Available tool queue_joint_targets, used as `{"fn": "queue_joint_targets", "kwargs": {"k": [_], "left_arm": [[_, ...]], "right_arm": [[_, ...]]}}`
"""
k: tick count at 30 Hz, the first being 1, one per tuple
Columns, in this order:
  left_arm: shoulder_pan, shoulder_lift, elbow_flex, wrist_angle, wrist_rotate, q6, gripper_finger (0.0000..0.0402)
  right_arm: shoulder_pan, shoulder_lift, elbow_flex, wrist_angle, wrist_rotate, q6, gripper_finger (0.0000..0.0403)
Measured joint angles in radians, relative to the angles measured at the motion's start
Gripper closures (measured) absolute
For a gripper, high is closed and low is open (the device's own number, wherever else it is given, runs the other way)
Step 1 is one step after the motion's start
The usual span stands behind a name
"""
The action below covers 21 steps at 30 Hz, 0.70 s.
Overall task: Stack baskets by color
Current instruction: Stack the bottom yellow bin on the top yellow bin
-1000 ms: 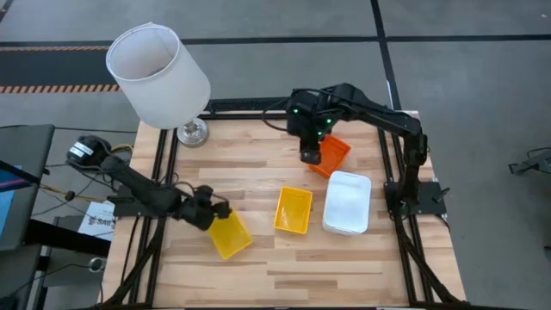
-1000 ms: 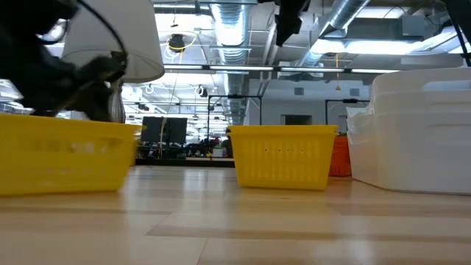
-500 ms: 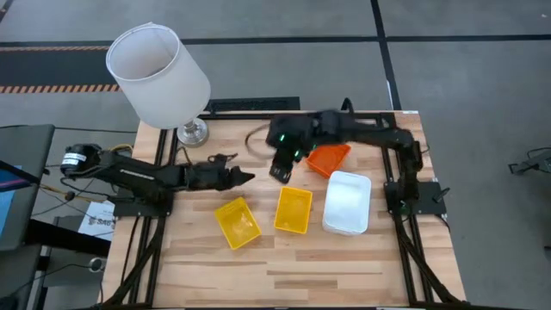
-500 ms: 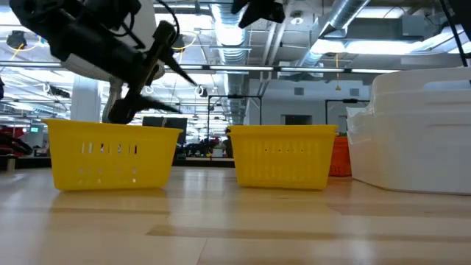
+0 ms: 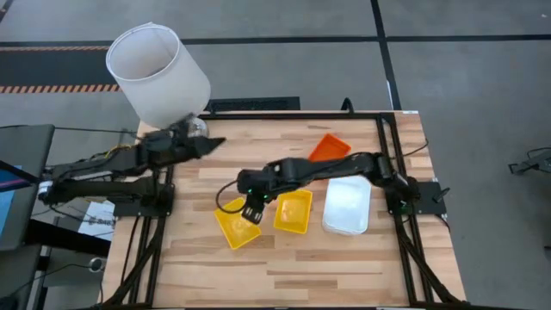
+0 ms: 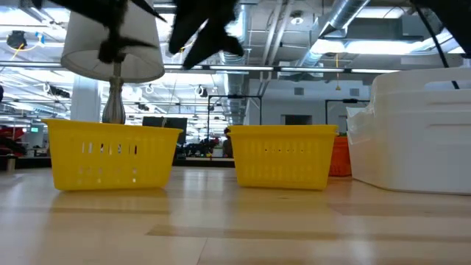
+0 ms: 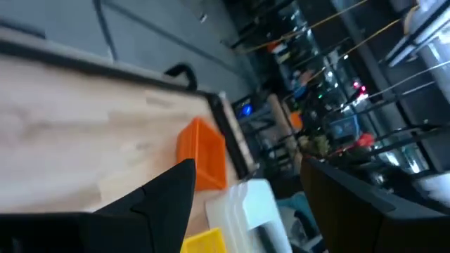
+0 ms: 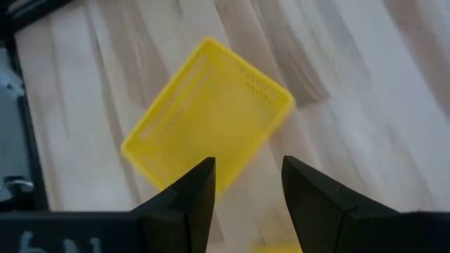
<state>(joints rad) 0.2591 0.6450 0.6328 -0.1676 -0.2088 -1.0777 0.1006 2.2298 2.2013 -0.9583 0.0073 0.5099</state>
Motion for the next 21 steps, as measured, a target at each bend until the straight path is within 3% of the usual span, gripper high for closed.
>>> {"fn": "queue_joint_targets", "kwargs": {"k": [9,16,19,21], "left_arm": [[0.002,-0.196,0.093,-0.106,-0.023,0.101,0.0155],[0.002,-0.252,0.092,-0.167,-0.032,0.090,0.0155],[0.002,-0.255,0.091,-0.185,-0.030,0.089,0.0155],[0.002,-0.255,0.091,-0.187,-0.023,0.089,0.0155]], "right_arm": [[0.004,0.158,0.000,0.048,-0.004,0.094,0.0219],[0.007,0.217,0.000,0.070,-0.009,0.120,0.0220],[0.012,0.227,0.000,0.080,-0.012,0.122,0.0239],[0.016,0.227,0.000,0.079,-0.019,0.131,0.0275]]}}
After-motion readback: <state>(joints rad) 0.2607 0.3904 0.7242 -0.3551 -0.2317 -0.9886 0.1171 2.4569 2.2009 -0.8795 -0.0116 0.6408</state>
